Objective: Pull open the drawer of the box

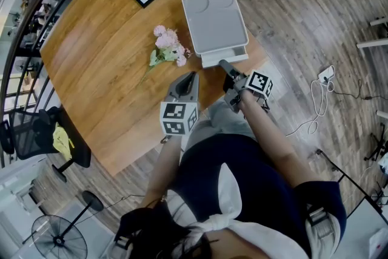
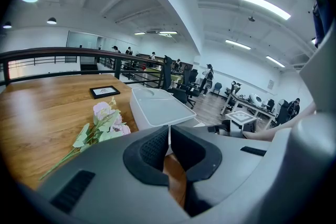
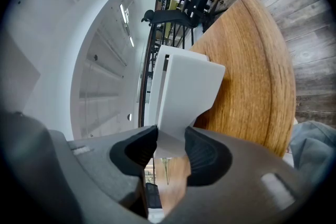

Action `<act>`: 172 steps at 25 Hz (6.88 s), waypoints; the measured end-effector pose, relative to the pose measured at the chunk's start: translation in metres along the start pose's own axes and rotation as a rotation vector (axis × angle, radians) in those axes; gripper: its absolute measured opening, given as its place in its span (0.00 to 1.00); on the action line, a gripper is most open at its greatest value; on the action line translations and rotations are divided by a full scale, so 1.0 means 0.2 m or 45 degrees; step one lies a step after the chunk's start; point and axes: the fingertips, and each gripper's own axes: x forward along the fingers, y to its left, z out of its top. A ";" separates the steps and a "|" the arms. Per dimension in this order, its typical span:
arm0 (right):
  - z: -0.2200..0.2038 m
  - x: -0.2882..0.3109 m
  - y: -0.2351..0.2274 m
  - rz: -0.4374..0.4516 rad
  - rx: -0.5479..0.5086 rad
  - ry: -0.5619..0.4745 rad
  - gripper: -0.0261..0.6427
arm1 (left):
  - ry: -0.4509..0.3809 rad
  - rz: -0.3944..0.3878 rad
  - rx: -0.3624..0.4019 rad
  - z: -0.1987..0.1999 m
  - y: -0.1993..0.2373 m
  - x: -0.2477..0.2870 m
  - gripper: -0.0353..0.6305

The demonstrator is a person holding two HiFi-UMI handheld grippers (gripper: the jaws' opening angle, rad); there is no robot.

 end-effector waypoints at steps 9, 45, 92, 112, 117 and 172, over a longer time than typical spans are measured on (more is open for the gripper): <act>0.00 -0.01 0.00 0.039 -0.028 0.004 0.29 | 0.005 0.001 -0.002 -0.02 -0.02 -0.01 0.10; -0.08 -0.14 -0.03 0.000 -0.007 0.027 0.29 | 0.020 0.005 0.017 -0.07 -0.11 -0.05 0.10; -0.18 -0.26 -0.07 0.013 -0.025 0.025 0.29 | 0.008 0.010 0.002 -0.17 -0.17 -0.16 0.10; -0.23 -0.32 -0.09 -0.006 -0.006 0.036 0.29 | 0.010 0.019 -0.003 -0.22 -0.21 -0.20 0.09; -0.24 -0.34 -0.10 0.009 -0.018 0.039 0.29 | 0.015 0.019 -0.001 -0.22 -0.22 -0.21 0.10; -0.37 -0.49 -0.12 -0.034 -0.118 0.117 0.33 | 0.034 0.011 -0.003 -0.35 -0.35 -0.27 0.10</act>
